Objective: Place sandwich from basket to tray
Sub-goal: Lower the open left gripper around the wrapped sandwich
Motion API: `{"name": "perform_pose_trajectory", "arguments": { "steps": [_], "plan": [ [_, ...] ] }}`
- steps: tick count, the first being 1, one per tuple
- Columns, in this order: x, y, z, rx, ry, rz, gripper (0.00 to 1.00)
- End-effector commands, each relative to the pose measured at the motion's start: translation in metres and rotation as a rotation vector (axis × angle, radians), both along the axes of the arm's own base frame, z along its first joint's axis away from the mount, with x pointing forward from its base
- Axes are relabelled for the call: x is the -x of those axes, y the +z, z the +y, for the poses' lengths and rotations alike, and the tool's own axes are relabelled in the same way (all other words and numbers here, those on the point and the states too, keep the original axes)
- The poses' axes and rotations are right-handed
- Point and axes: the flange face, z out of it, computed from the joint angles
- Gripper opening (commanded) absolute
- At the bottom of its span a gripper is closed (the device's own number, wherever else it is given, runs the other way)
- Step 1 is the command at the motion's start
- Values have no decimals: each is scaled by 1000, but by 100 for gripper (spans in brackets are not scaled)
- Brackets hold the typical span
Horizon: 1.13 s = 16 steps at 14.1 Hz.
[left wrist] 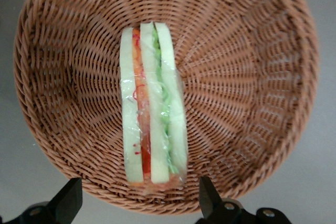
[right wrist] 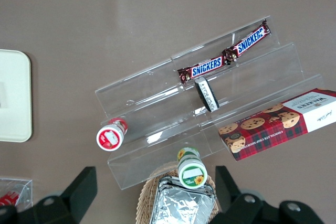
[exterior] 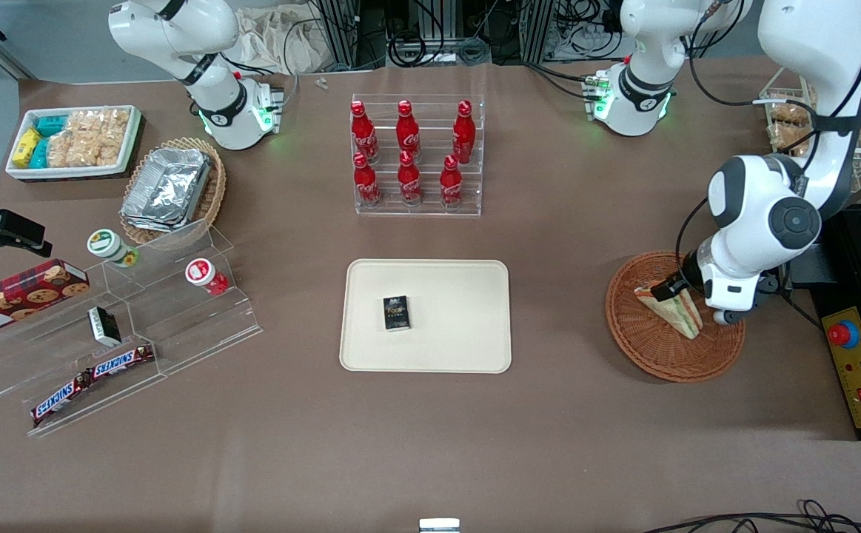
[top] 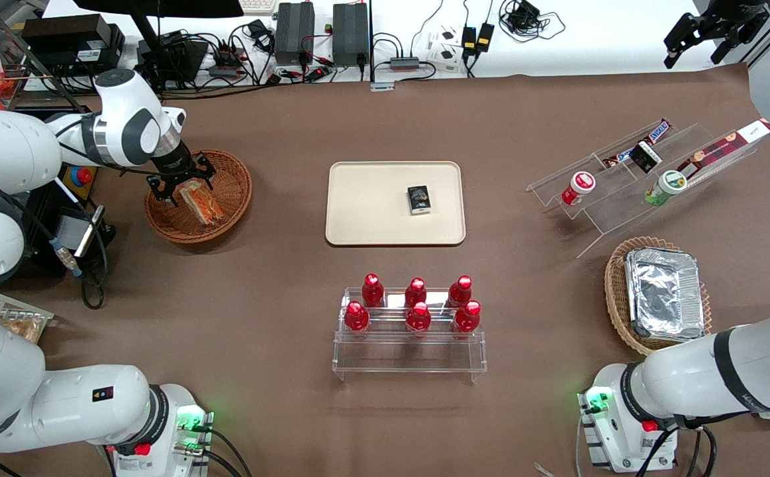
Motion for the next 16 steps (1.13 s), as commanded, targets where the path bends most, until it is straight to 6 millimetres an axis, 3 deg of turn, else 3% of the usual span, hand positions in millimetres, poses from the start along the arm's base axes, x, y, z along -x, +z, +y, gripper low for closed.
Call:
{"name": "perform_pose_trajectory", "arguments": {
  "steps": [1, 7, 9, 12, 16],
  "plan": [
    [2, -11, 8, -4, 47, 5, 100],
    [0, -51, 6, -84, 103, 22, 100],
    [-3, -55, 4, -135, 120, 11, 100],
    [-5, -53, 7, -144, 123, 5, 100],
    [-22, -29, 8, -149, 143, 4, 100]
  ]
}}
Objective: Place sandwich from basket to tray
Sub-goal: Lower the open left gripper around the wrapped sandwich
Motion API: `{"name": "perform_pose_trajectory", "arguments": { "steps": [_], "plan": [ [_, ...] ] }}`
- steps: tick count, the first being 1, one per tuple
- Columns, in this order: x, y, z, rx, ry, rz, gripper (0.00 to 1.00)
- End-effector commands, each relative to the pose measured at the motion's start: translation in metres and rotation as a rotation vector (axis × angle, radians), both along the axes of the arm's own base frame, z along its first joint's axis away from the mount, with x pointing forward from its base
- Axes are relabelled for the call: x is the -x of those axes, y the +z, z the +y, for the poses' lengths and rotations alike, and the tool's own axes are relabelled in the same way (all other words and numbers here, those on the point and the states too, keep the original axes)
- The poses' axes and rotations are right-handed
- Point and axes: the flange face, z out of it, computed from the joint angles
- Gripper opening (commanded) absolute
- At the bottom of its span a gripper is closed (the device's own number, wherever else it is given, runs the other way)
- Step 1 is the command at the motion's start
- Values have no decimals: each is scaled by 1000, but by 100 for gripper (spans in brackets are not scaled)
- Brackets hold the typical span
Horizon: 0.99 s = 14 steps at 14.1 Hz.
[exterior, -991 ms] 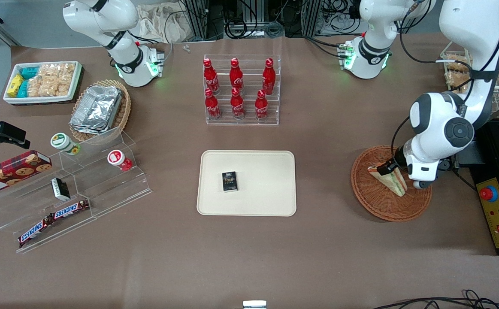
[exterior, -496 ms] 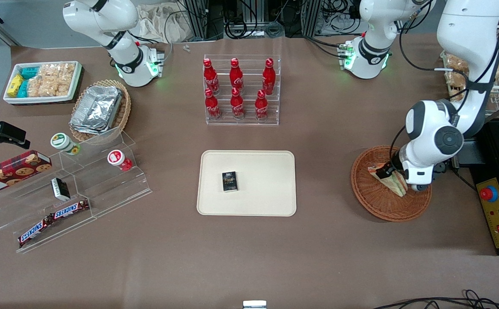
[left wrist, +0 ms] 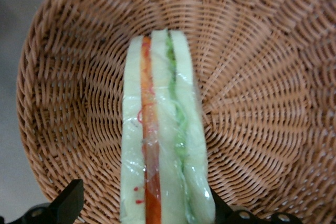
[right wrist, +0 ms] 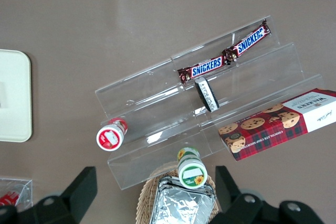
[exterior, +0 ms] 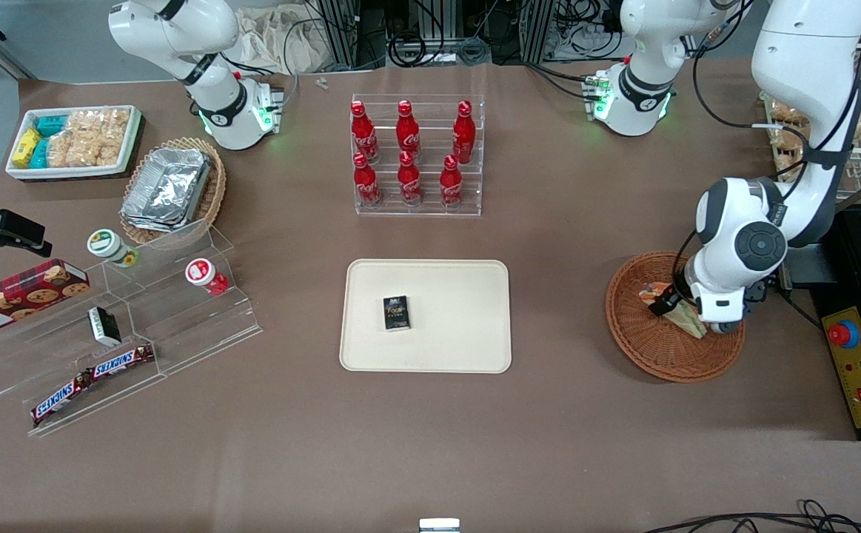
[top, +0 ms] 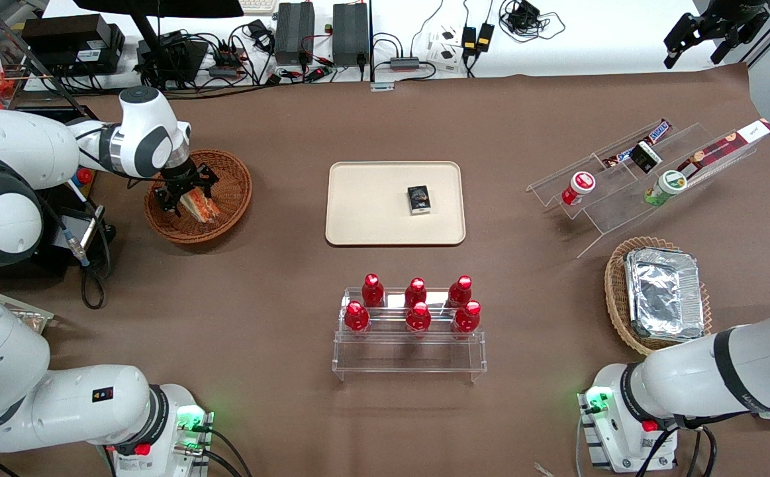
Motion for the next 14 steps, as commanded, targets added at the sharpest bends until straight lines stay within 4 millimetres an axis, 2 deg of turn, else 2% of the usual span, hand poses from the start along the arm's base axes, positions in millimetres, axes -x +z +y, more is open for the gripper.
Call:
{"name": "perform_pose_trajectory", "arguments": {
  "steps": [1, 3, 7, 14],
  "plan": [
    [-20, 22, 3, -27, 29, 8, 100],
    [-30, 34, 2, -31, 31, 17, 100],
    [-31, 33, 3, -30, 41, 13, 100],
    [-51, 2, 10, -45, 280, 11, 100]
  ]
}}
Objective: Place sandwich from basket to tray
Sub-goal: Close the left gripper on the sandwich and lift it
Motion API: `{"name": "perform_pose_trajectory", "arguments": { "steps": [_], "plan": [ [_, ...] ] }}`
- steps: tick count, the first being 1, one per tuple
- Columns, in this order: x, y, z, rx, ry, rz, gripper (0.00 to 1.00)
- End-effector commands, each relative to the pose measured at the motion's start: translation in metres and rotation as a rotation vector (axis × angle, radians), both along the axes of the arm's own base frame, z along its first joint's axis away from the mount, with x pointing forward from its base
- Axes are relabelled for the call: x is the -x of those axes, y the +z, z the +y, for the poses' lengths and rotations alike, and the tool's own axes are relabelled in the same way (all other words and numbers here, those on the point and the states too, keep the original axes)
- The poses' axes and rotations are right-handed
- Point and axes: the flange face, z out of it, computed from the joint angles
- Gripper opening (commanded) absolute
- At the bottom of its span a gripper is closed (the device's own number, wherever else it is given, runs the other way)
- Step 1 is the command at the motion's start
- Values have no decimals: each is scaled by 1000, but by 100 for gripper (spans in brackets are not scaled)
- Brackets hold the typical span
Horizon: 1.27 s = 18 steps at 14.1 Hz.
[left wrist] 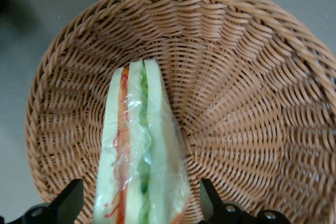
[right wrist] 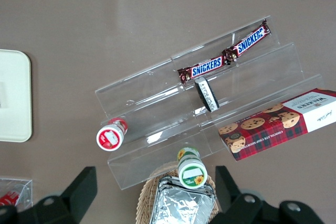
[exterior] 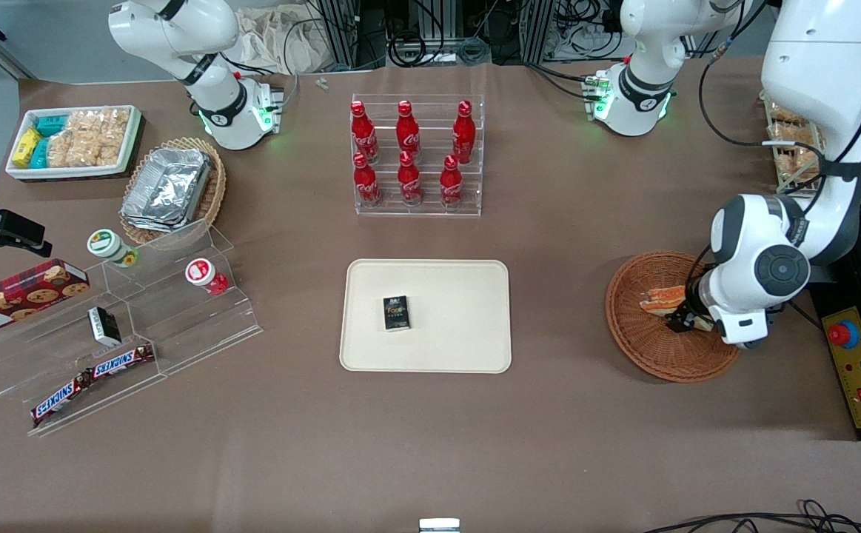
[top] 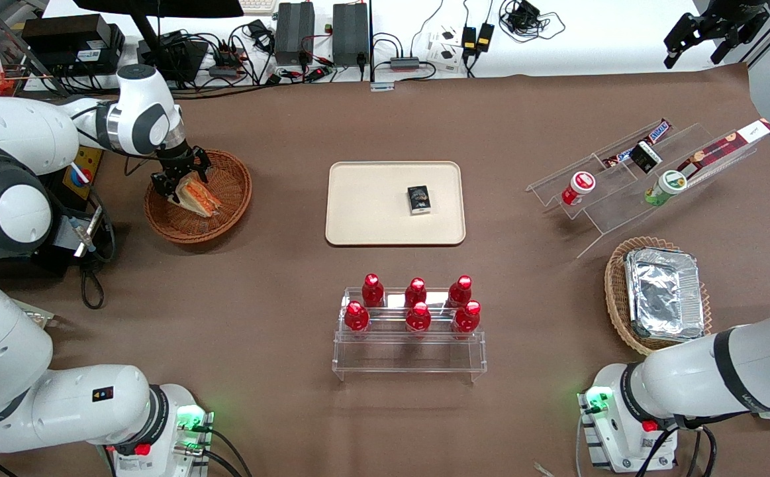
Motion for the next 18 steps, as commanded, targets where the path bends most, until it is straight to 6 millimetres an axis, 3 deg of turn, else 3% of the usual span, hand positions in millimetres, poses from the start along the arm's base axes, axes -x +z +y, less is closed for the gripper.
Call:
{"name": "perform_pose_trajectory", "arguments": {
  "steps": [1, 2, 4, 5, 9, 13, 16, 18],
  "plan": [
    [-13, -9, 0, -16, 79, -8, 100],
    [-13, -9, 0, -15, 78, -11, 95],
    [-11, -8, 0, -15, 83, -11, 7],
    [-11, -8, 0, -15, 83, -9, 0],
    [-11, 5, 0, -24, 63, -5, 0],
    [-13, 53, -7, -38, 8, 10, 0],
    [-37, 114, -67, -17, -91, 90, 0],
    [-41, 163, -106, 84, -212, 107, 0]
  ]
}}
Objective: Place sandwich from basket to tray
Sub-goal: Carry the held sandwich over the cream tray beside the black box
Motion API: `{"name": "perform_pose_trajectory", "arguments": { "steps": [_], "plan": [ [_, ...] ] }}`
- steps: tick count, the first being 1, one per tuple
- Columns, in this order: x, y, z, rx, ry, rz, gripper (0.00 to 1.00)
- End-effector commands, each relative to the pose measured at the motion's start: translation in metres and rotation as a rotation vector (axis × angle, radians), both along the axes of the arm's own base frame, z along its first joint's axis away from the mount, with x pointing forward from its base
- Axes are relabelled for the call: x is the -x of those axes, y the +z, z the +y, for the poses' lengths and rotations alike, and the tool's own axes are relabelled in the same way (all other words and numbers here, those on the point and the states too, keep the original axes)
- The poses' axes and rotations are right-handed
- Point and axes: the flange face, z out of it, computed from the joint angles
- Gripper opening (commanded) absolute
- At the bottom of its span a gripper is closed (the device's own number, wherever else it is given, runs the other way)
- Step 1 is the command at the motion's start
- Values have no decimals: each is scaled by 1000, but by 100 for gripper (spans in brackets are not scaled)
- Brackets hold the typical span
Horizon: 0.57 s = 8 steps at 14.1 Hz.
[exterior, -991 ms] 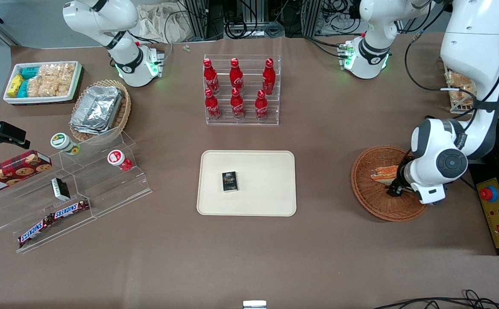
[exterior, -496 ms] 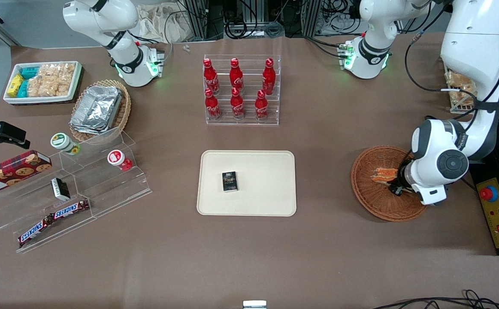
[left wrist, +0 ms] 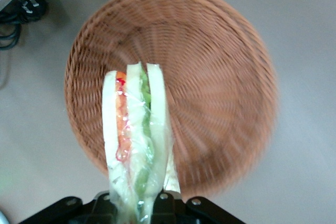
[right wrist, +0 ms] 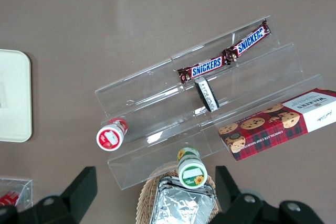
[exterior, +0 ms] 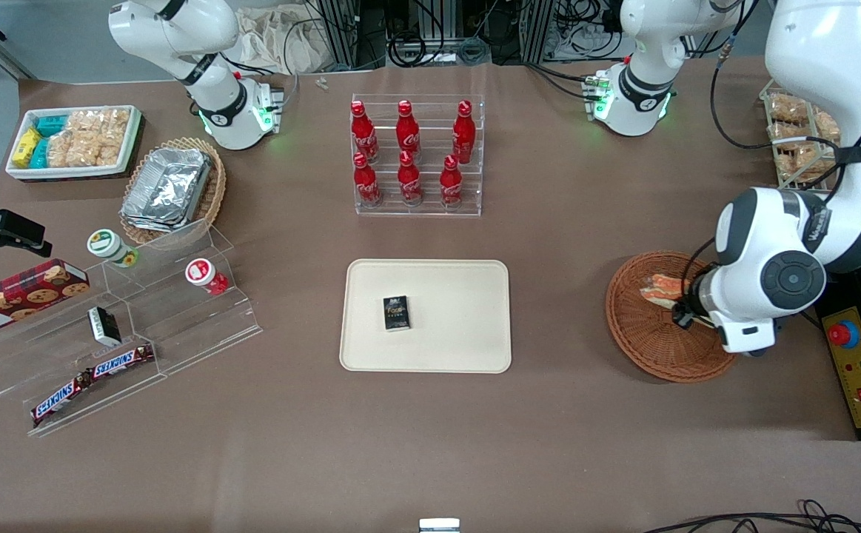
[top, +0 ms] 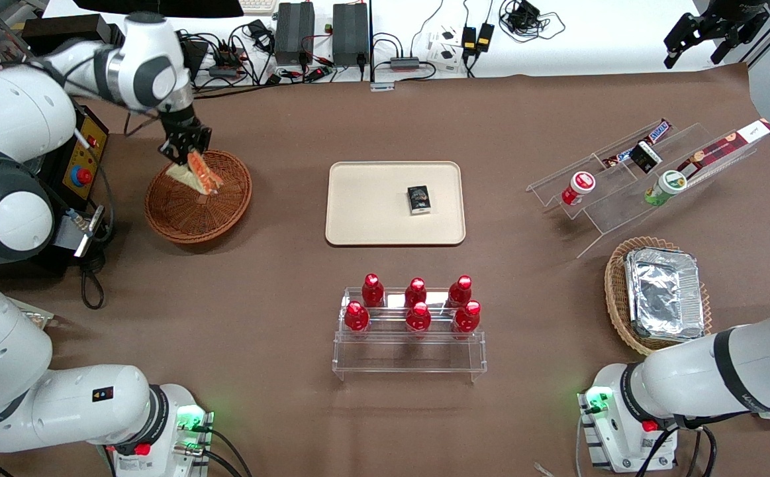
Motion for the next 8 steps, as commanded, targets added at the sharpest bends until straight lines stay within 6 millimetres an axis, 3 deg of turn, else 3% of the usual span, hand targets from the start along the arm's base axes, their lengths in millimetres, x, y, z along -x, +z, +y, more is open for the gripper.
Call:
{"name": "perform_pose_trajectory", "arguments": {
  "steps": [1, 3, 5, 8],
  "plan": [
    [-12, 62, -43, 142, -128, 1, 0],
    [1, 83, -111, 214, -250, -18, 0],
    [19, 68, -169, 270, -369, 16, 0],
    [34, 30, -238, 355, -538, 27, 0]
  ]
}}
